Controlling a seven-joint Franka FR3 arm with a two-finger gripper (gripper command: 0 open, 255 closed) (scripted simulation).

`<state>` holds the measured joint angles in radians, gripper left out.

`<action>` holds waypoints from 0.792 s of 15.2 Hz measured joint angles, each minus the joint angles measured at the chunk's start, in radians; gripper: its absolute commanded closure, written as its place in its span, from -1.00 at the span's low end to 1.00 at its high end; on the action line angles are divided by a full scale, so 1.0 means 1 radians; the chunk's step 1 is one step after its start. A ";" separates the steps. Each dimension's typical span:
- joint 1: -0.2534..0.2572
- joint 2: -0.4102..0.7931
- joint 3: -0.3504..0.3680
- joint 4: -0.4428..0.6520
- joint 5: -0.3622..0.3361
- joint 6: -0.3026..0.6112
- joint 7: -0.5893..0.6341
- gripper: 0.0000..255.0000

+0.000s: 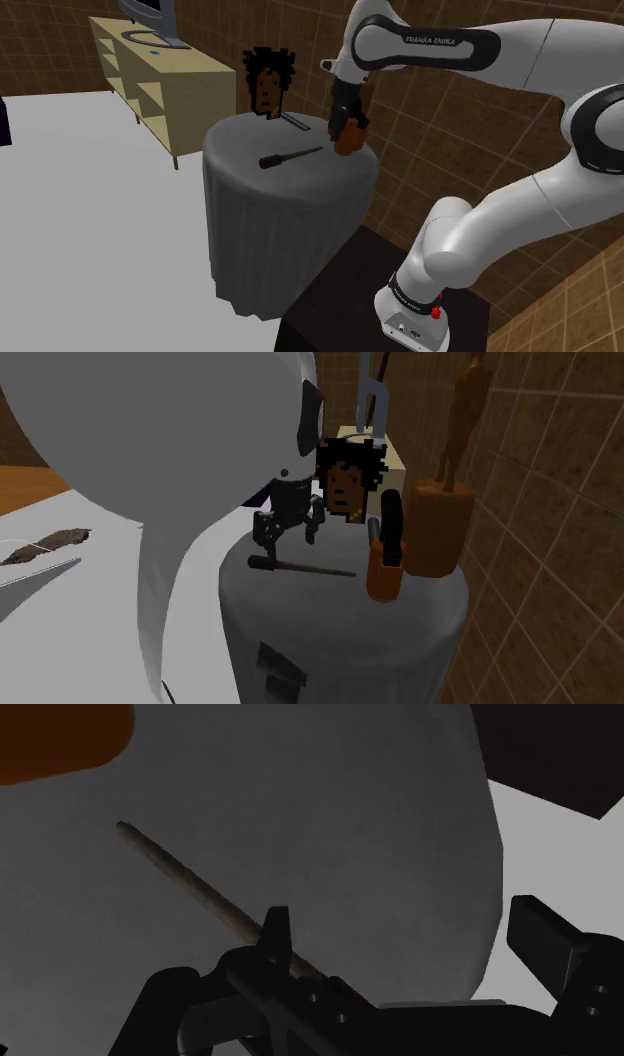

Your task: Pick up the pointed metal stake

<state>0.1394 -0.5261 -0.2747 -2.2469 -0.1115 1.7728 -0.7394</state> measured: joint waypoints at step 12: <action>0.149 0.492 -0.202 0.258 0.188 0.128 -0.814 -1.00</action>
<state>0.2886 -0.0343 -0.4765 -1.9889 0.0765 1.9007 -1.5537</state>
